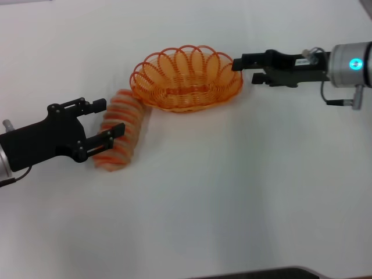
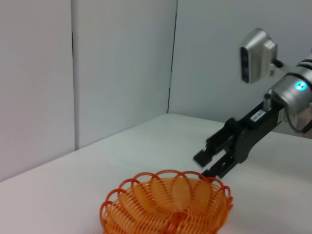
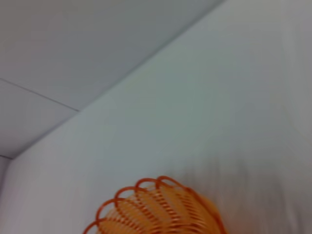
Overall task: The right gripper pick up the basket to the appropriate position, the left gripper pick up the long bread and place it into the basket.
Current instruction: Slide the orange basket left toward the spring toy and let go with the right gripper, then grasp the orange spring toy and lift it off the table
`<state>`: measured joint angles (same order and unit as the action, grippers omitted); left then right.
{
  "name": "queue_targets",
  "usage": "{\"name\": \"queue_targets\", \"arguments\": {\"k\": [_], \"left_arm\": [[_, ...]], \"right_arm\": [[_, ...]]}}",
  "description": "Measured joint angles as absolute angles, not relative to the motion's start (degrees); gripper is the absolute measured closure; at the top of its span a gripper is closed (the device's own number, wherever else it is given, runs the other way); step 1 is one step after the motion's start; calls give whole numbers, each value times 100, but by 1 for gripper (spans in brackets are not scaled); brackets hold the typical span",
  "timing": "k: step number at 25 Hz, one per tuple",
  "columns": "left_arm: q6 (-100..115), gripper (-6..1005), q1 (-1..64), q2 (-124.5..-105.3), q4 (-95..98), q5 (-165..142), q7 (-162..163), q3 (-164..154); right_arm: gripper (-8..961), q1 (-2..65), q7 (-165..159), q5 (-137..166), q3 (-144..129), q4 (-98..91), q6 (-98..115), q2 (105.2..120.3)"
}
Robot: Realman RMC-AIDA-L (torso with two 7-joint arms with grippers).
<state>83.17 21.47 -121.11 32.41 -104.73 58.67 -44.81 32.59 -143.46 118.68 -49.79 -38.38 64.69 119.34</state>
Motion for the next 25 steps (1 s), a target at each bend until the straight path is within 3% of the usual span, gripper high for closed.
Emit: {"name": "queue_targets", "arguments": {"k": [4, 7, 20, 25], "left_arm": [[8303, 357, 2155, -12175, 3187, -10470, 5897, -4333], [8332, 357, 2182, -12184, 3031, -10466, 5956, -4236], [8703, 357, 2252, -12288, 2356, -10301, 6198, -3533], [8703, 354, 2257, -12304, 2369, -10326, 6852, -3527]], "right_arm": [[182, 2930, -13714, 11425, -4825, -4059, 6737, 11910], [163, 2744, -13109, 11218, -4531, -4086, 7004, 11880], [164, 2152, -8612, 10545, -3146, -4042, 8758, 11810], [164, 1991, -7603, 10621, -3190, -4017, 8903, 11848]]}}
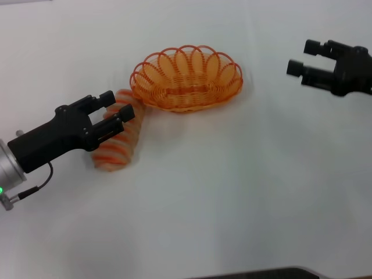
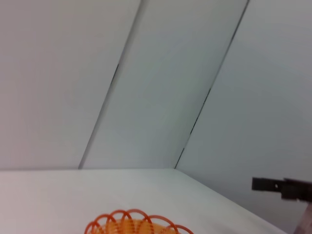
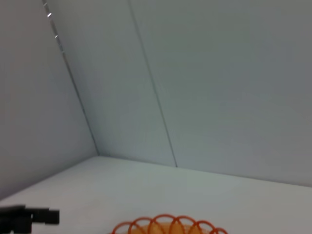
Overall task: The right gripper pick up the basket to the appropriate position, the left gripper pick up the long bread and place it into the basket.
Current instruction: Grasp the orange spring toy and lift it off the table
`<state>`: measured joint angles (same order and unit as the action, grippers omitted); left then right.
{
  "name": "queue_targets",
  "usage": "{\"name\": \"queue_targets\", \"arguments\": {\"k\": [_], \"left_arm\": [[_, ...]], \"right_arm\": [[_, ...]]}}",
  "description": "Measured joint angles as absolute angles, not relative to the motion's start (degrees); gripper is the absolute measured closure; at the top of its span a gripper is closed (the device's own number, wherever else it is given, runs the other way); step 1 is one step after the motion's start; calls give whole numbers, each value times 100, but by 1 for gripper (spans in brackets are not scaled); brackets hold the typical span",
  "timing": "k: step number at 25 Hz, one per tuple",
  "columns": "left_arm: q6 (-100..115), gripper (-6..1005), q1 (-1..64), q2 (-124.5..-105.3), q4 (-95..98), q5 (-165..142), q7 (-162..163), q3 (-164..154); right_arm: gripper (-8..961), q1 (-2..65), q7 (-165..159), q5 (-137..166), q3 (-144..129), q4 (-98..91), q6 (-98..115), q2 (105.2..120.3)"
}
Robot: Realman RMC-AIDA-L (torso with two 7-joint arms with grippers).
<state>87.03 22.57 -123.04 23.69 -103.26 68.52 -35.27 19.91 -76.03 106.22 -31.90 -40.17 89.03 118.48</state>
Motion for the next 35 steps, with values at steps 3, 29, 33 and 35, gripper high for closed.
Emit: {"name": "queue_targets", "arguments": {"k": [3, 29, 33, 35], "left_arm": [[8636, 348, 2271, -12263, 2447, -10363, 7188, -3598], [8617, 295, 3464, -11286, 4878, -12721, 13725, -4637], [9061, 256, 3676, -11344, 5260, -13207, 13759, -4659], [9217, 237, 3767, -11430, 5522, -13526, 13878, -4677]], "right_arm": [[164, 1947, -7253, 10796, -3180, -4010, 8911, 11870], [164, 1985, -7075, 10932, -3180, -4021, 8732, 11827], [164, 1994, -7073, 10933, -3179, -4021, 8692, 11825], [164, 2007, -7072, 10961, -3179, -4021, 8675, 11830]]}}
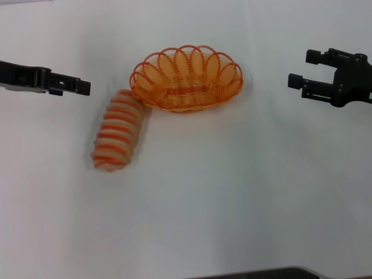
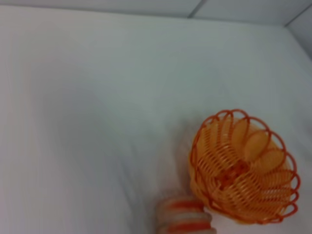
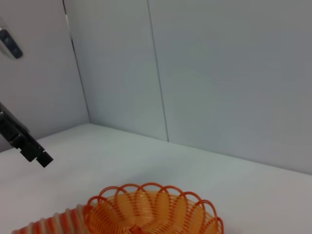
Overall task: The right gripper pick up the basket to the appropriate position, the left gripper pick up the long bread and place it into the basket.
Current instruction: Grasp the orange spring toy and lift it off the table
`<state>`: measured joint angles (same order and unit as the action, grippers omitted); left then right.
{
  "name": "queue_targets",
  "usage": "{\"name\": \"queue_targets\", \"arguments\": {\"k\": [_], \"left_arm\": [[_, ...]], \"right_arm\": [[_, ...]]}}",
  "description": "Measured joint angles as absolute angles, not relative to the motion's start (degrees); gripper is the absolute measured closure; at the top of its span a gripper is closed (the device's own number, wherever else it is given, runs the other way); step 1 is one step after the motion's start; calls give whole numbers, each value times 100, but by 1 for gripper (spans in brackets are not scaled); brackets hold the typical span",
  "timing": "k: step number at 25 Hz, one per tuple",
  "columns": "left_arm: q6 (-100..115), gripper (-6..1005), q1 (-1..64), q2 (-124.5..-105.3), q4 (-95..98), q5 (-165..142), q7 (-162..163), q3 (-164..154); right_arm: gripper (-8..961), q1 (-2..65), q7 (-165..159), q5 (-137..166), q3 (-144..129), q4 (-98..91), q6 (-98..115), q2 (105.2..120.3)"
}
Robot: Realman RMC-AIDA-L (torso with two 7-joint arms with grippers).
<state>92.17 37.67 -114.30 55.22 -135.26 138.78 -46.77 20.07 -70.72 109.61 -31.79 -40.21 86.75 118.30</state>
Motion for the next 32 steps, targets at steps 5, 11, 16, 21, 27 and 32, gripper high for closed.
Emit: {"name": "queue_targets", "arguments": {"k": [5, 11, 16, 21, 27, 32], "left_arm": [[9353, 188, 3903, -11666, 5960, -14067, 14074, -4929], [9331, 158, 3992, -12220, 6639, -14950, 14281, -5294], [9327, 143, 4070, -12376, 6756, -15281, 14711, -5772], [9260, 142, 4027, -12394, 6747, -15271, 14944, -6071], [9217, 142, 3973, -12412, 6717, -15244, 14975, -6263], [9197, 141, 3954, -12429, 6688, -15239, 15018, -6655]], "right_arm": [[164, 2034, -7034, 11120, -3187, -4053, 8632, 11872], [164, 2039, -6919, 11161, -3220, -4060, 8592, 11915], [163, 2039, -6789, 11163, -3320, -4040, 8590, 11917], [163, 2025, -6536, 11221, -3456, -3989, 8589, 11933], [163, 1986, -6387, 11228, -3472, -3939, 8632, 11936], [163, 1981, -6382, 11232, -3489, -3933, 8638, 11935]]}}
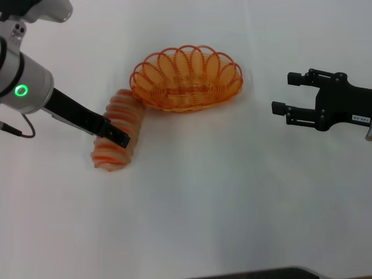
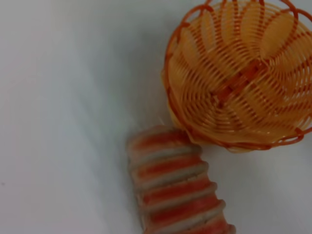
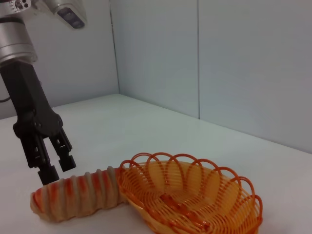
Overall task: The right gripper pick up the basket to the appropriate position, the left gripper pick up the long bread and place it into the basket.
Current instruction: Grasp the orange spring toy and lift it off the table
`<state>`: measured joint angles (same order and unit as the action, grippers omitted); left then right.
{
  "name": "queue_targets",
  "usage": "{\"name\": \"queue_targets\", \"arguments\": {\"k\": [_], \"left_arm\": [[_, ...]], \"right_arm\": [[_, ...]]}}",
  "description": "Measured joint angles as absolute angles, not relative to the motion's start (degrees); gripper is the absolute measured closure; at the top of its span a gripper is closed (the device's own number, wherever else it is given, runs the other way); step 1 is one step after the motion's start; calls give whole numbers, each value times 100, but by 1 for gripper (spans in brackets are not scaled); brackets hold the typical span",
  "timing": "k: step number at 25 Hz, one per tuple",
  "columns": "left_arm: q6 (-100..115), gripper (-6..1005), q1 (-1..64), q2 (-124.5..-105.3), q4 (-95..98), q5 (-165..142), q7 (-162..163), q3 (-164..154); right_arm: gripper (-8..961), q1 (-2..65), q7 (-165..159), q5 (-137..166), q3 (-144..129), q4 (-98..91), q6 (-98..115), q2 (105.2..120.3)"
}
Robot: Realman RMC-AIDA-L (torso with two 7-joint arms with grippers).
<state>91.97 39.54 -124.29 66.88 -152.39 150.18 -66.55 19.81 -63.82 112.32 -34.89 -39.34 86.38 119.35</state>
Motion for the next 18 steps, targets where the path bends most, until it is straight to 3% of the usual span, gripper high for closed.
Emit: {"name": "queue_targets", "arguments": {"k": [18], "left_arm": [[8772, 142, 3956, -12413, 6447, -15256, 15942, -7061]], "right_arm": [[163, 1968, -6413, 11232, -3490, -3876, 8587, 11935]]}}
